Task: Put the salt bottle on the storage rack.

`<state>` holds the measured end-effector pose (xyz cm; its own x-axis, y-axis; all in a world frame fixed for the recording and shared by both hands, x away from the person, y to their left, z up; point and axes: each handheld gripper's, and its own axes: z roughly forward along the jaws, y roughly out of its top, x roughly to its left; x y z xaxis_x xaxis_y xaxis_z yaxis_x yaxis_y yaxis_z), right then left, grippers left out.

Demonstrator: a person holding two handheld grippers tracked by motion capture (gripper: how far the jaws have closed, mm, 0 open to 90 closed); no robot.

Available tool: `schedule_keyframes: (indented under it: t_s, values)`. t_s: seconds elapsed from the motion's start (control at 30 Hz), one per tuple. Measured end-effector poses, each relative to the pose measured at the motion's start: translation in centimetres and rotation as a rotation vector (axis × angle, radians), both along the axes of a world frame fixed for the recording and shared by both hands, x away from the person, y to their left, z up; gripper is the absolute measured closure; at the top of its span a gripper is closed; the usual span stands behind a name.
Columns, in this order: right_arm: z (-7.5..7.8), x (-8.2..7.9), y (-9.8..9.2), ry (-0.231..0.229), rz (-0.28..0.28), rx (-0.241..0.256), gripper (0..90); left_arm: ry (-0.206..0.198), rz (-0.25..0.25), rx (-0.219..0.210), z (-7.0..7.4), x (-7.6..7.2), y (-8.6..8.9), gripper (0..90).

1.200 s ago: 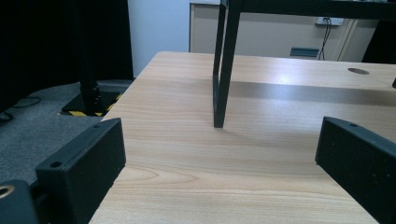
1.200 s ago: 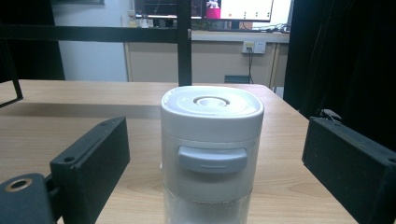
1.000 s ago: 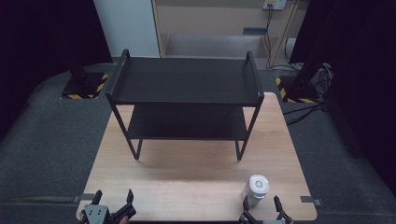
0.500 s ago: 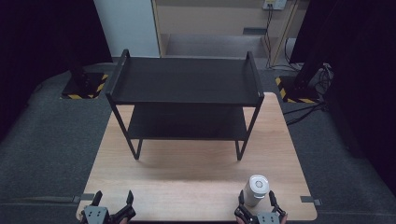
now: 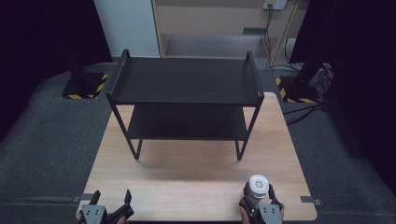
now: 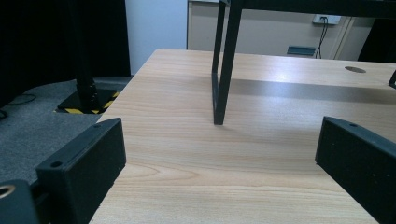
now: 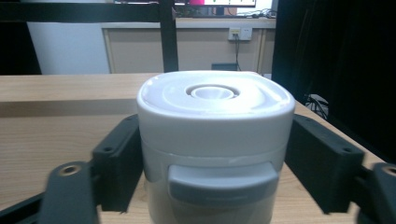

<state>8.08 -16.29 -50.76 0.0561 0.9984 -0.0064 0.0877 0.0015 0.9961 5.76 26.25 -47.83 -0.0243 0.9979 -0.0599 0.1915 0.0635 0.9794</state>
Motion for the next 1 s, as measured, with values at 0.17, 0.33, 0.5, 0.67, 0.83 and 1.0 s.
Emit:
schedule_keyframes:
  t_s: [0.17,0.33,0.5,0.67,0.83,1.0]
  values:
    - [0.1,0.0,0.0,0.004,0.007,0.003,31.5,0.000,-0.001,0.003,0.0,0.1,-0.1,0.7]
    - [0.2,0.0,-0.1,0.008,0.011,0.004,31.8,0.001,-0.001,0.004,0.1,0.2,-0.1,0.7]
    - [0.8,0.0,-0.9,0.025,0.046,0.018,32.0,-0.001,-0.003,0.003,0.1,0.2,-0.1,0.8]
    - [3.2,-0.2,-0.9,0.026,0.130,0.008,32.1,-0.008,-0.010,0.005,0.1,0.1,-0.2,0.8]
    - [5.6,0.0,-0.4,0.006,0.198,0.008,32.1,-0.007,-0.025,0.002,0.0,0.1,-0.2,0.9]
    - [8.6,1.0,0.3,-0.025,0.280,0.021,32.1,-0.009,-0.043,-0.003,0.0,0.1,-0.4,0.9]
